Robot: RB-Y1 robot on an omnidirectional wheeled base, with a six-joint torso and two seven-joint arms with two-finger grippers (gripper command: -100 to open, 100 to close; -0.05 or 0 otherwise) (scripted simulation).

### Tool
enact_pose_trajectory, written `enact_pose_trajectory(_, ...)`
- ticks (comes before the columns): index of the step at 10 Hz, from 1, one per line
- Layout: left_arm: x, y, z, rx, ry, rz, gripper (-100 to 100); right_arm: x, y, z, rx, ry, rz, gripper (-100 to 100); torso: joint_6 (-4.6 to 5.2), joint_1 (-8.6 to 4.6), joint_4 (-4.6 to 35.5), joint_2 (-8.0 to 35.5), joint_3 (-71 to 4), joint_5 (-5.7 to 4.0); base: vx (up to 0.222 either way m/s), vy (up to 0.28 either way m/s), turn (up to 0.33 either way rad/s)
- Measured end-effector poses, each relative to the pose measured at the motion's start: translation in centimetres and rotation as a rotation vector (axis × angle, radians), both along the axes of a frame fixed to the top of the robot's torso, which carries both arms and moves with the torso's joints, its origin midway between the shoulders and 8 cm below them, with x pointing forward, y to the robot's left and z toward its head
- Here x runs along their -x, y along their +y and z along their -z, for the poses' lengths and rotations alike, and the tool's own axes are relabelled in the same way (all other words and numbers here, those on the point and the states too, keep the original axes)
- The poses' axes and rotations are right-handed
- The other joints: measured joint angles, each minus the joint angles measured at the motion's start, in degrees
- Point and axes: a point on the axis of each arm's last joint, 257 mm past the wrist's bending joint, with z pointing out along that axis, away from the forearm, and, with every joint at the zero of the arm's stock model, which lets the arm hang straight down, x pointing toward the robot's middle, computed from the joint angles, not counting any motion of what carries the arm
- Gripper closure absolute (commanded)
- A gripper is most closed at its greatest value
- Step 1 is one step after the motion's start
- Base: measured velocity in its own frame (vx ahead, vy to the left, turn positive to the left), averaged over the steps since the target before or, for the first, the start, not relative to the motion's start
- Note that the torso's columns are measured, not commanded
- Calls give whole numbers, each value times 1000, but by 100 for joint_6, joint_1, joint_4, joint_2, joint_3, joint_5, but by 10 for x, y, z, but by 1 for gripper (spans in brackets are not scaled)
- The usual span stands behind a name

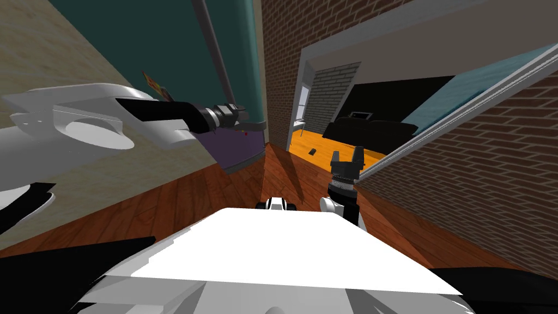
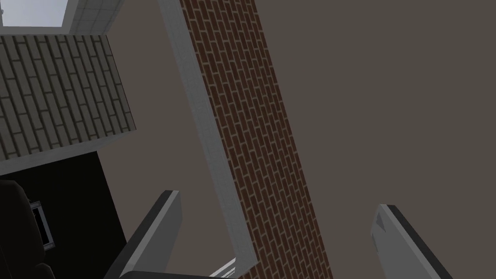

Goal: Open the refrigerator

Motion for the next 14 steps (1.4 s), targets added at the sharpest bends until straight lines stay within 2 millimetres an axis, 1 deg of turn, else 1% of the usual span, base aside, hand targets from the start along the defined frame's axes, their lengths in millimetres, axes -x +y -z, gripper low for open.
enact_pose_trajectory(3, 12, -9, -16, -4, 11, 7, -100, 0, 0, 0, 0, 0, 0, 0, -20, 28, 54, 100, 65, 4, 47, 4, 6)
enact_pose_trajectory(7, 25, -17, -19, -10, 24, 10, -100, 0, 0, 0, 0, 0, 0, 0, -18, 10, 71, 108, 67, -10, 20, 4, 6)
enact_pose_trajectory(8, 25, -18, -20, -8, 28, 11, -100, 0, 0, 0, 0, 0, 0, 0, -18, 6, 78, 110, 66, -14, 8, -1, -9)
enact_pose_trajectory(9, 24, -17, -17, -7, 36, 9, 0, 0, 0, 0, 0, 0, 0, 0, -10, 1, 51, 102, 68, -5, 7, 1, 2)
enact_pose_trajectory(11, 23, -16, -10, -5, 53, 4, 0, 0, 0, 0, 0, 0, 0, 0, 5, -9, 15, 63, 47, 0, 0, 0, 0)
enact_pose_trajectory(14, 22, -13, -4, -4, 66, -2, 0, 0, 0, 0, 0, 0, 0, 0, 9, -7, -7, 35, 31, 7, 0, 0, 0)
